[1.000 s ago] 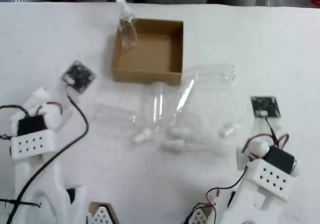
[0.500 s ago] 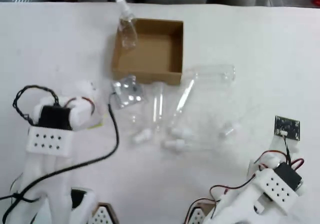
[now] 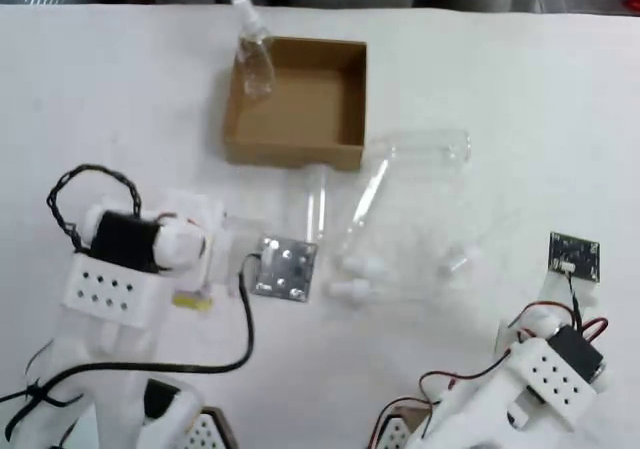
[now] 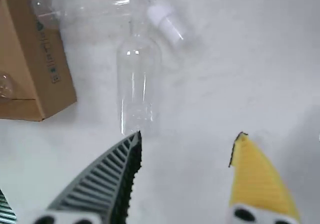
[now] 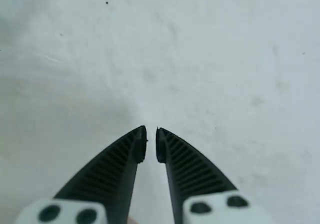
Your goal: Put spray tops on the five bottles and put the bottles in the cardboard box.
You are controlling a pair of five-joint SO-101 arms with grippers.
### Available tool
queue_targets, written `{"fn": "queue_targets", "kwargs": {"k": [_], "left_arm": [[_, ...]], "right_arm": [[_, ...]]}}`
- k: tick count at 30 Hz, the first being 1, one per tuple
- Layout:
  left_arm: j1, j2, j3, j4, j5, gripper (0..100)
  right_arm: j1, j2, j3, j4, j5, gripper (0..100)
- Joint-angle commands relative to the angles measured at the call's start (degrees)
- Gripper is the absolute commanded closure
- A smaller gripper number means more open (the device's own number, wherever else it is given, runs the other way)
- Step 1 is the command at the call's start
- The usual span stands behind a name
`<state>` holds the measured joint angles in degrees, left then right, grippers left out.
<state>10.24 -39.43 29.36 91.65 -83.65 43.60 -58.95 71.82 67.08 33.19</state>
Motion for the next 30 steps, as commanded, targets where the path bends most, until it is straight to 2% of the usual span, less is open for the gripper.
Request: {"fn": "queue_targets", "kwargs": {"k": [1, 17, 21, 25, 30], "left_arm": [[-0.75, -1.10, -1.05, -6.15, 0.26, 71], [-0.40, -1.01, 21.01, -41.23, 2.02, 70], [-0.40, -1.01, 21.01, -42.20, 2.11, 64], [-0.31, -0.13, 18.37, -42.11, 4.13, 64], [-1.71, 9.98, 8.35, -38.77, 7.74, 64]], "right_arm": [[0.66, -0.75, 0.62, -3.03, 0.53, 98.1], [-0.48, -0.75, 1.32, -4.18, 0.53, 98.1], [-0.48, -0.75, 1.32, -4.18, 0.53, 98.1], [-0.48, -0.75, 1.32, -4.18, 0.53, 98.1], [-0.48, -0.75, 1.32, -4.18, 0.53, 98.1]]}}
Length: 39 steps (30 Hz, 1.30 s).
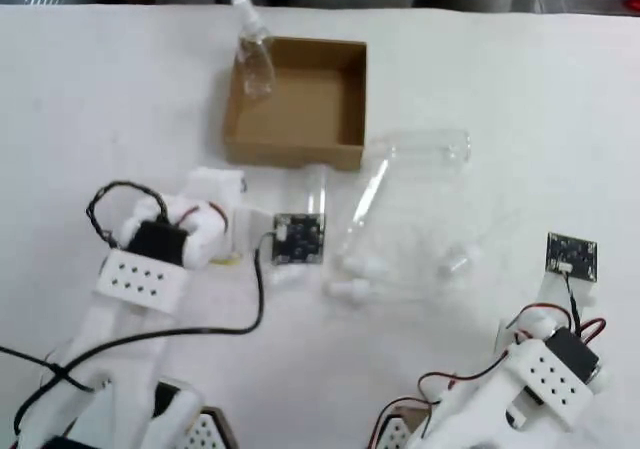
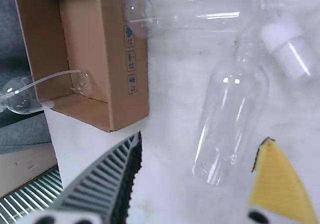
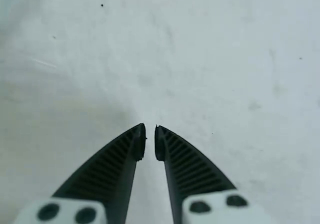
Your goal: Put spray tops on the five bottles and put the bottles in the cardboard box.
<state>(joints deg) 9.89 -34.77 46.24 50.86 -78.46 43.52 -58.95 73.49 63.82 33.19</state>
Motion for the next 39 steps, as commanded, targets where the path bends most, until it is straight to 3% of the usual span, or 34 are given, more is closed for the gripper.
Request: {"fn": "queue_targets", "kwargs": {"k": [1, 6, 10, 25, 32, 39], "left_arm": [[-1.45, 8.22, -11.43, 4.40, 2.99, 64], [-1.19, 21.14, -25.67, 16.53, 3.34, 64], [0.04, 26.95, -30.07, 19.96, 3.25, 64], [1.71, 40.04, -30.59, 14.42, 3.43, 64], [1.71, 41.89, -30.51, 10.64, 10.90, 55], [1.63, 44.97, -30.68, 8.35, 10.64, 57]], "right_arm": [[-0.40, -0.75, -0.35, -0.92, 0.53, 98.1], [-0.40, -0.75, -0.35, -0.92, 0.53, 98.1], [-0.40, -0.75, -0.35, -1.01, 0.53, 98.1], [-0.40, -0.75, 0.09, -1.27, 0.62, 98.1], [-0.40, -0.75, 0.09, -1.27, 0.62, 98.1], [-0.40, -0.75, 0.09, -1.27, 0.62, 98.1]]}}
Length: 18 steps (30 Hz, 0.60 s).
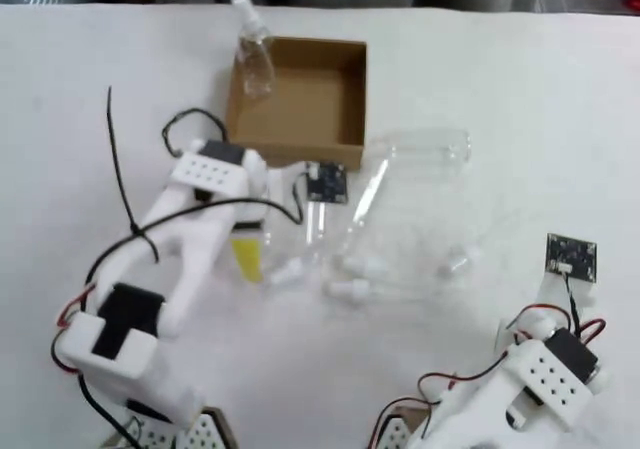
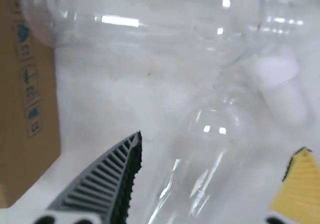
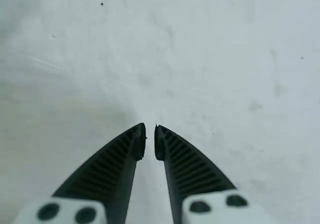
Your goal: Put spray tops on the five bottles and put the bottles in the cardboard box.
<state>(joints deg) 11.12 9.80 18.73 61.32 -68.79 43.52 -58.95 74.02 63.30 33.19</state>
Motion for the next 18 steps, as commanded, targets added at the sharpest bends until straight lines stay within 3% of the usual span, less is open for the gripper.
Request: {"fn": "queue_targets", "kwargs": {"k": [1, 9, 15, 18], "left_arm": [[0.22, 1.45, -3.16, -2.99, 1.05, 57], [0.13, 4.44, -3.16, -6.24, 2.20, 58], [0.40, 4.53, -2.90, -5.71, 3.52, 73], [-0.04, 4.09, -3.08, -3.96, 9.76, 76]], "right_arm": [[-0.40, -0.75, -0.44, -0.75, 0.62, 98.1], [-0.40, -0.75, -0.44, -0.75, 0.62, 98.1], [-0.40, -0.75, -0.35, -0.75, 0.62, 98.1], [-0.40, -0.75, -0.35, -0.75, 0.62, 98.1]]}}
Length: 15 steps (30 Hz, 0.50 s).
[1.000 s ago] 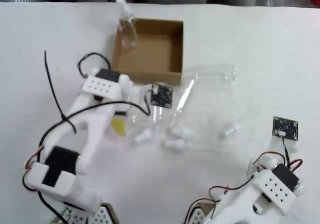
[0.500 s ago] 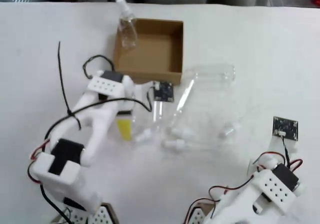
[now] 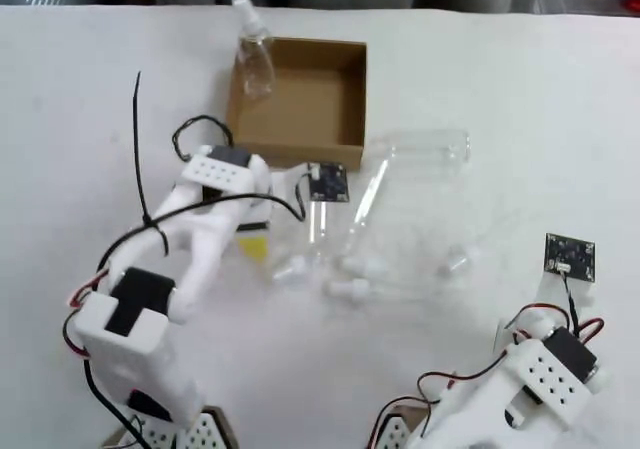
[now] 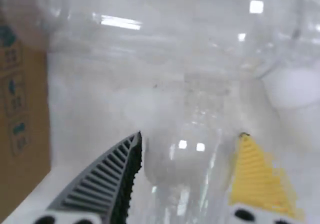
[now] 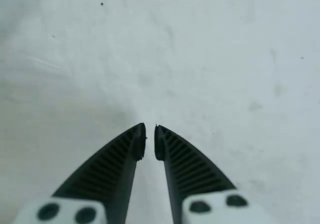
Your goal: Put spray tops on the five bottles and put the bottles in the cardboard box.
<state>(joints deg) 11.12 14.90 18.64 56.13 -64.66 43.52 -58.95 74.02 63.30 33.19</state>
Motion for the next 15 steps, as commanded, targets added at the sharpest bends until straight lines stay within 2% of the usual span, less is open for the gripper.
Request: {"fn": "queue_targets", "kwargs": {"k": [1, 5, 8, 11, 15], "left_arm": [[-0.04, -1.10, -2.99, 2.46, 7.91, 75], [-0.04, -1.10, -2.99, 10.29, 16.18, 75], [-0.84, -1.10, -2.99, 16.09, 26.55, 75], [-5.05, -1.10, -2.99, 19.69, 38.42, 75], [-14.55, -1.19, -3.08, 20.13, 48.88, 71]], "right_arm": [[-0.40, -0.75, -0.35, -0.75, 0.62, 98.1], [-0.40, -0.75, -0.35, -0.75, 0.62, 98.1], [-0.40, -0.75, -0.35, -0.75, 0.62, 98.1], [-0.40, -0.75, -0.35, -0.75, 0.62, 98.1], [-0.40, -0.75, -0.35, -0.75, 0.62, 98.1]]}}
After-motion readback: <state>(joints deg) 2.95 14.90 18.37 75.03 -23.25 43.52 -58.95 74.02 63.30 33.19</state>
